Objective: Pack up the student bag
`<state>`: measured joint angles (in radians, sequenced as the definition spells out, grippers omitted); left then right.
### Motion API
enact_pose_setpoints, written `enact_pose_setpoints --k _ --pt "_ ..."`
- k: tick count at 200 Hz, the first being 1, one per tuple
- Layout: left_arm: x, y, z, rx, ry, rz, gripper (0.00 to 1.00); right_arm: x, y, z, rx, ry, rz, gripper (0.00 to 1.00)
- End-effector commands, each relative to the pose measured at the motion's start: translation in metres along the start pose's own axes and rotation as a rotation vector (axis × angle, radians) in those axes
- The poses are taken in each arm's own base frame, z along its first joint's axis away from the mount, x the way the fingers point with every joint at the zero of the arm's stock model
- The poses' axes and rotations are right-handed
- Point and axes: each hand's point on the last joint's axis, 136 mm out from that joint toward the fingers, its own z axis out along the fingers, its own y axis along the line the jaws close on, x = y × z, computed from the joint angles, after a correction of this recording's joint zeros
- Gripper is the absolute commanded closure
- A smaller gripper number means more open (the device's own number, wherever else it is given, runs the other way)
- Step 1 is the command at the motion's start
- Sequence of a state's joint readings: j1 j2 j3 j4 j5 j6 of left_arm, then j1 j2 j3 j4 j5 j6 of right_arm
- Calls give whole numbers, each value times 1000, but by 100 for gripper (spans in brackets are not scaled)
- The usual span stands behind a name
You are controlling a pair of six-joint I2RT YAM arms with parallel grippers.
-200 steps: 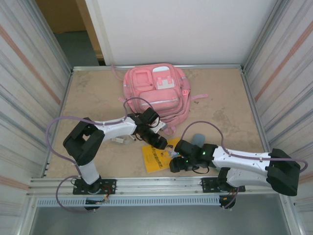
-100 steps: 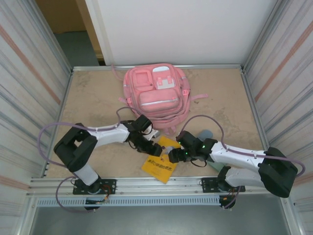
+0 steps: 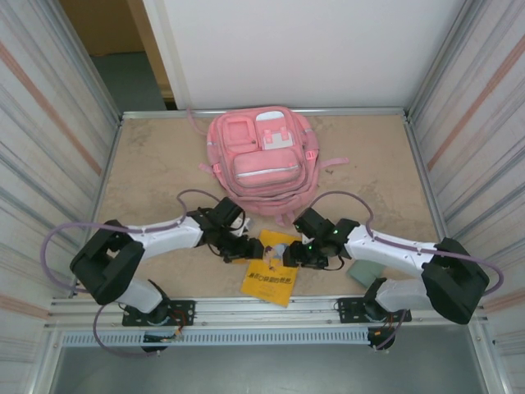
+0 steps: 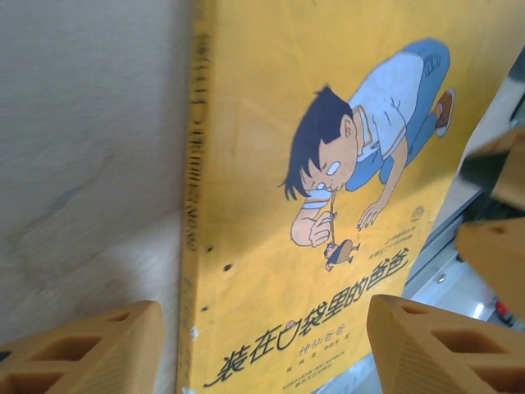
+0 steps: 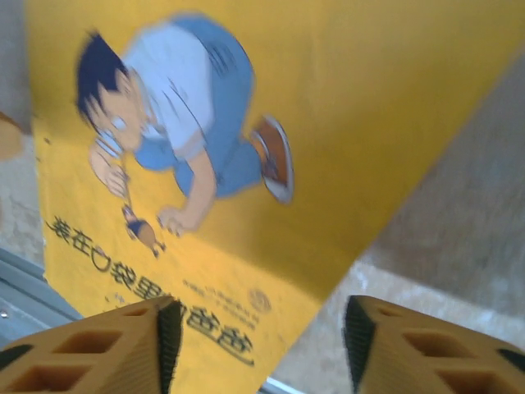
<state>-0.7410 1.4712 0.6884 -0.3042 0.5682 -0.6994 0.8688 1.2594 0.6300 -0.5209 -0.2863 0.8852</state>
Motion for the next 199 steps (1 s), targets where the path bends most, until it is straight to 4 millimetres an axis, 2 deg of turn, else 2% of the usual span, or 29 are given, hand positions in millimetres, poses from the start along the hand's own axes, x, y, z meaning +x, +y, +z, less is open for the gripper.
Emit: enact_pose_setpoints --k 1,24,40,67,93,110,143,174,199 --pt "-6 -1 -5 29 -33 -53 34 16 -21 -1 73 56 107 49" --pt "-3 -10 2 94 13 -40 33 12 -24 9 66 59 112 55" --pt "0 -12 8 108 51 -40 33 6 -13 18 0 80 100 63" --pt "-2 -11 8 104 33 -36 30 -3 10 23 -80 95 63 69" --pt "-3 -5 8 93 32 -62 31 -10 17 27 -125 99 67 80" --pt "-9 -10 5 118 6 -60 29 -15 20 27 -160 95 67 83" --pt "-20 -25 -3 226 -16 -69 31 -24 25 23 -234 85 70 83" --pt "-22 -44 -11 329 -6 -58 33 -35 23 23 -263 58 56 81" --pt "-19 -43 -21 350 10 -73 38 -43 22 27 -256 30 26 81"
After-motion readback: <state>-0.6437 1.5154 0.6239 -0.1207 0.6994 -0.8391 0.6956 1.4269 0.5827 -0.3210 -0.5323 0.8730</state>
